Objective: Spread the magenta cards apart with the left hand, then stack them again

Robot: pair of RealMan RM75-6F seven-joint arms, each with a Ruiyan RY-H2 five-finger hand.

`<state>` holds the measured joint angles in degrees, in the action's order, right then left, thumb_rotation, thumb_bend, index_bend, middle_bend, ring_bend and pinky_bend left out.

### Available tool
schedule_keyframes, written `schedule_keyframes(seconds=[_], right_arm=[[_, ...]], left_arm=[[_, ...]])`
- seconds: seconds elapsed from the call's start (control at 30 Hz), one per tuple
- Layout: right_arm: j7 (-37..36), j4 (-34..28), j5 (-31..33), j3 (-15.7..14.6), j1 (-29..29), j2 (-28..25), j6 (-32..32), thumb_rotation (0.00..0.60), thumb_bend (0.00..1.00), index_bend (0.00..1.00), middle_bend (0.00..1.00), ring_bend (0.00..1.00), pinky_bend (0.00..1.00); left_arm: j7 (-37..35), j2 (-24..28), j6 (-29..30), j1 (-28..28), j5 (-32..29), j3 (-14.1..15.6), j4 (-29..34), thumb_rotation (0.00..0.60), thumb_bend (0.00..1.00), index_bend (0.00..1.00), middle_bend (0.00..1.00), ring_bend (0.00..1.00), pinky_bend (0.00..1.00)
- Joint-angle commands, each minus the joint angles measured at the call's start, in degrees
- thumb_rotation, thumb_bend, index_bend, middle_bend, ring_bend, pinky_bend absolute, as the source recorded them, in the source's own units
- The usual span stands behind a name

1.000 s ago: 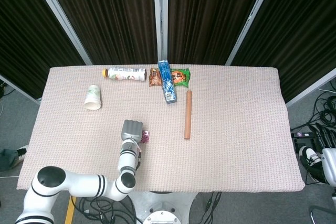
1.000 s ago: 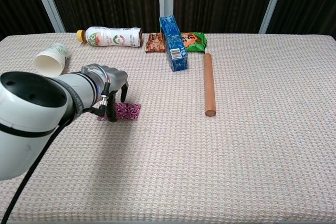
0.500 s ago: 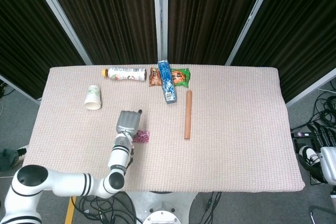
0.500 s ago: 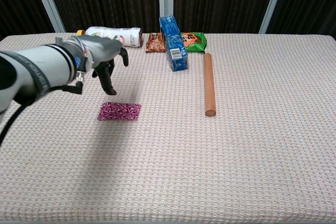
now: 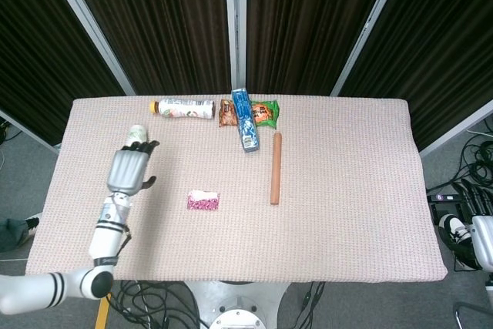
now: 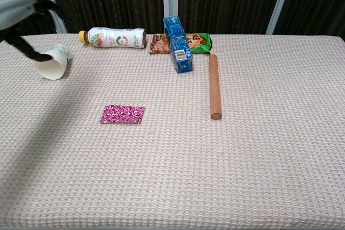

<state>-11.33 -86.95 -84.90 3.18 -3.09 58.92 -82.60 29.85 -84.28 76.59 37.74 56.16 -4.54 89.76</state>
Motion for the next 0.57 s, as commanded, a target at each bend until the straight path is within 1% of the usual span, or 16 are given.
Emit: schedule_keyframes(seconds=[0.03, 0.13, 0.23, 0.4, 0.57], right_arm=[[-0.1, 0.2, -0.3, -0.1, -0.1, 0.2, -0.1, 0.542, 0.24, 0.04, 0.02, 0.00, 0.00], [-0.3, 0.4, -0.8, -0.2, -0.1, 0.5, -0.3, 0.543, 0.24, 0.04, 0.02, 0.00, 0.00], [-0.5, 0.7, -1.5, -0.3, 0.0, 1.0, -0.9, 0.543, 0.24, 0.04, 0.02, 0.00, 0.00], [0.4, 1.1, -2.1, -0.5, 0.0, 1.7, -1.4, 0.542, 0.24, 0.04, 0.02, 0.00, 0.00], [2.9, 1.0, -2.1, -0.4, 0.4, 2.2, -2.4, 0.543, 0.24, 0.04, 0.02, 0.00, 0.00]], left_arm=[[-5.6, 5.4, 4.1, -5.9, 6.7, 4.9, 0.0, 0.600, 0.25, 0.28, 0.38, 0.26, 0.37], [-7.6, 8.0, 6.7, -9.4, 9.8, 7.2, 0.8, 0.600, 0.25, 0.28, 0.38, 0.25, 0.36], [-9.0, 9.9, 9.7, -12.9, 11.9, 8.6, 1.6, 0.600, 0.25, 0.28, 0.38, 0.25, 0.36], [-10.5, 12.0, 13.0, -17.6, 13.1, 9.3, 2.4, 0.600, 0.25, 0.28, 0.37, 0.25, 0.36], [-10.1, 13.2, 16.2, -21.7, 15.1, 9.9, 3.2, 0.600, 0.25, 0.28, 0.37, 0.25, 0.36]])
